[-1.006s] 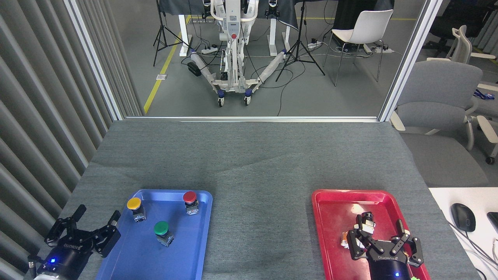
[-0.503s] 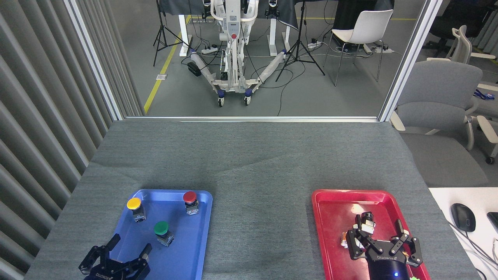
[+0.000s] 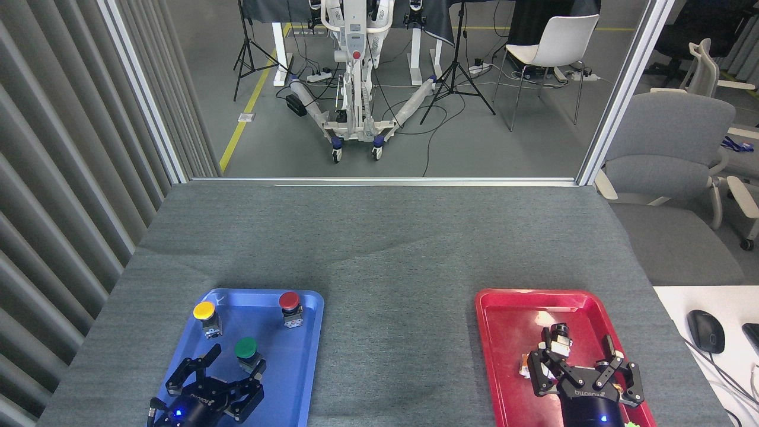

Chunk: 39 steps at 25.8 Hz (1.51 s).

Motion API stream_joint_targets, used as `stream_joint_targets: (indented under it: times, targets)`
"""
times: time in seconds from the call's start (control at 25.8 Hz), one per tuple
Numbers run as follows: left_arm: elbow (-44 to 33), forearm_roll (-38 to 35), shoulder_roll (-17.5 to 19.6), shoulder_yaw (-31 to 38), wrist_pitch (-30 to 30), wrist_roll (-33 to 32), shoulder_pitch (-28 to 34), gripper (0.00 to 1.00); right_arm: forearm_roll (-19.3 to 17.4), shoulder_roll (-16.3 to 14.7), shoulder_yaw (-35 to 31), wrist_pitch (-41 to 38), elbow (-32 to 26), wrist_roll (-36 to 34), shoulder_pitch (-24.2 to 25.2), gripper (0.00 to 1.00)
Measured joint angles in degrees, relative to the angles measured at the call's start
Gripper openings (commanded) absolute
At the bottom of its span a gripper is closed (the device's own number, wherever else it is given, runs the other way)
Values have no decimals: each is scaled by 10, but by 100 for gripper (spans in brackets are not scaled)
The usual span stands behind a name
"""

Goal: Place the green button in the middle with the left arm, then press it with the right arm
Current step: 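Reach the left gripper into the blue tray and grasp the green button, then carry the green button out of the tray toward the table middle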

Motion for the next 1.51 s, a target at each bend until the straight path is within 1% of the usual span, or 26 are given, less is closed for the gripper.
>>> stream_joint_targets:
  times: [0.23,0.39,0.43,0.46,0.5,0.62,0.7,0.93,1.05,1.2,1.32,1.39,1.51]
  targets:
    - [42,-1,-2,-3,2,0,-23,99,0,0,0,0,0,0,-1,99]
    - [60,-2,-2,-12,2,0,-34,95,0,0,0,0,0,0,-1,99]
    - [62,-2,-2,-13,2,0,-35,91,0,0,0,0,0,0,-1,99]
    - [63,-2,-2,-14,2,0,-36,86,0,0,0,0,0,0,-1,99]
    - [64,-2,-1,-15,2,0,-37,79,0,0,0,0,0,0,-1,99]
    - [65,-2,-1,-16,2,3,-37,49,0,1,0,0,0,0,-1,99]
    - [65,-3,0,-21,2,6,-37,33,0,1,0,1,0,0,-2,99]
    - [63,-3,5,-31,-11,10,-34,5,0,1,0,1,0,1,-2,99]
    - [55,-2,8,-32,-34,12,-32,0,0,1,0,2,0,1,-2,99]
    - [-8,2,9,-32,-58,36,-29,0,0,1,0,2,0,1,-2,99]
    - [-44,2,0,-37,-62,41,-35,0,0,1,0,2,0,1,-2,99]
    - [-42,1,-17,-59,-64,43,-54,0,1,1,1,2,0,1,-3,99]
    - [-5,-1,-42,-115,-63,33,-95,1,1,1,1,2,0,1,-3,99]
